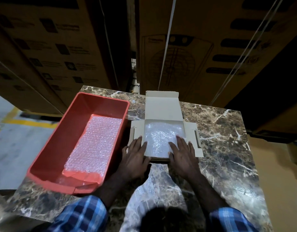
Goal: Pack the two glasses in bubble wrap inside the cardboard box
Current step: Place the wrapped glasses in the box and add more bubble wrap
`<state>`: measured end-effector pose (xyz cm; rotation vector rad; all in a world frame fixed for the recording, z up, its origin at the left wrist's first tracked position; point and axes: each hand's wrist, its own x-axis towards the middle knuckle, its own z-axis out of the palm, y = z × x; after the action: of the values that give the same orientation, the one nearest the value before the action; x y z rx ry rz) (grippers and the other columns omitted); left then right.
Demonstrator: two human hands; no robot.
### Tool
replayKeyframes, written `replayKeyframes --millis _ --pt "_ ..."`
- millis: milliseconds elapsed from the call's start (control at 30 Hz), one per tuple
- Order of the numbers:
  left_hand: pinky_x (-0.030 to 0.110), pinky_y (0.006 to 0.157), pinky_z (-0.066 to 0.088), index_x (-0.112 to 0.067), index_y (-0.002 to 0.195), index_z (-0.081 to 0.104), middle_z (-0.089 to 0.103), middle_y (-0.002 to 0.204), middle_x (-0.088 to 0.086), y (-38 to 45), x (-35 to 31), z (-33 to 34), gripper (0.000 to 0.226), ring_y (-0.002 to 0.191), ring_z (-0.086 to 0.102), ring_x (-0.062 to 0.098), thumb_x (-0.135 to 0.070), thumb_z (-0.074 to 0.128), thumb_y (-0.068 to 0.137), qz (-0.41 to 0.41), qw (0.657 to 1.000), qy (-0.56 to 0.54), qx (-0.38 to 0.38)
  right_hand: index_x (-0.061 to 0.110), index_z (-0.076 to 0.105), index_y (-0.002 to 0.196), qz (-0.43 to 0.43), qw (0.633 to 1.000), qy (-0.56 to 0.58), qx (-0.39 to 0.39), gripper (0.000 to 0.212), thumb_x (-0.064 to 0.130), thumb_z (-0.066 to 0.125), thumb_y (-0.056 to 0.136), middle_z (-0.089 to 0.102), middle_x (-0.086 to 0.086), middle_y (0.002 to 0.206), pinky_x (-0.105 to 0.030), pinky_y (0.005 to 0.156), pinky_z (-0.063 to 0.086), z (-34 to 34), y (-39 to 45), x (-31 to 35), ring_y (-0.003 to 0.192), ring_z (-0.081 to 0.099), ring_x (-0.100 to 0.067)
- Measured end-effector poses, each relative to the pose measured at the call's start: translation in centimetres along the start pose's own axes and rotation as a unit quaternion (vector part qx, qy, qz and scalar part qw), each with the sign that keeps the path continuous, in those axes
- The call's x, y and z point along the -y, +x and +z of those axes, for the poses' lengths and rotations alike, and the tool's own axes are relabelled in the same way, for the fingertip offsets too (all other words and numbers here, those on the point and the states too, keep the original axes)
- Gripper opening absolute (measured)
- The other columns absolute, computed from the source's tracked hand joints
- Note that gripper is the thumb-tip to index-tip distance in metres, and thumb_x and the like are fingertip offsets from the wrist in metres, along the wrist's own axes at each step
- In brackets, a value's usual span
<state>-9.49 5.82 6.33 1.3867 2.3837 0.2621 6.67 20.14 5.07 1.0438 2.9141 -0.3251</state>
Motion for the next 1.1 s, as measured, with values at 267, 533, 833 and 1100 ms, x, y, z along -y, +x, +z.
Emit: replayKeyframes --millis 267,533,833,1100 --pt "0.053 0.120 0.004 -0.019 0.159 0.013 -0.012 0.167 0.009 -0.7 0.3 0.2 0.071 0.154 -0.006 0.022 -0.047 0.042 0.101 0.022 0.998 0.023 0.047 0.023 0.018 0.158 0.054 0.994 0.029 0.085 0.052 0.033 0.023 0.108 0.003 -0.010 0.168 -0.048 0.122 -0.006 -0.4 -0.1 1.2 0.154 0.003 -0.024" --pt "0.051 0.122 0.004 -0.015 0.159 0.008 -0.004 0.168 0.010 -1.3 0.0 -1.5 0.075 0.154 -0.003 0.024 -0.041 0.045 0.100 0.052 0.997 0.022 0.057 0.012 0.043 0.148 0.086 0.994 0.059 -0.015 0.063 0.039 0.017 0.098 0.031 -0.017 0.160 -0.045 0.123 0.005 -1.1 -1.1 4.8 0.149 0.026 -0.031" --pt "0.026 0.107 0.036 -0.012 0.133 0.063 0.065 0.130 0.006 -4.6 2.5 -7.6 0.039 0.125 0.053 0.022 -0.017 0.060 0.094 0.118 0.967 -0.181 -0.137 0.005 0.066 0.124 0.061 0.977 0.143 -0.143 0.050 0.033 0.037 0.094 0.060 -0.017 0.137 -0.053 0.111 0.040 -0.8 -2.4 9.6 0.130 0.052 -0.035" --pt "0.036 0.090 0.049 -0.013 0.115 0.072 0.074 0.099 0.006 -5.1 13.3 -9.1 0.037 0.096 0.066 0.028 -0.006 0.072 0.078 0.011 0.979 -0.118 -0.164 0.006 0.067 0.120 -0.048 0.938 0.217 -0.265 0.032 0.004 0.064 0.089 0.067 -0.008 0.119 -0.038 0.098 0.052 -2.2 -3.6 16.2 0.115 0.058 -0.024"
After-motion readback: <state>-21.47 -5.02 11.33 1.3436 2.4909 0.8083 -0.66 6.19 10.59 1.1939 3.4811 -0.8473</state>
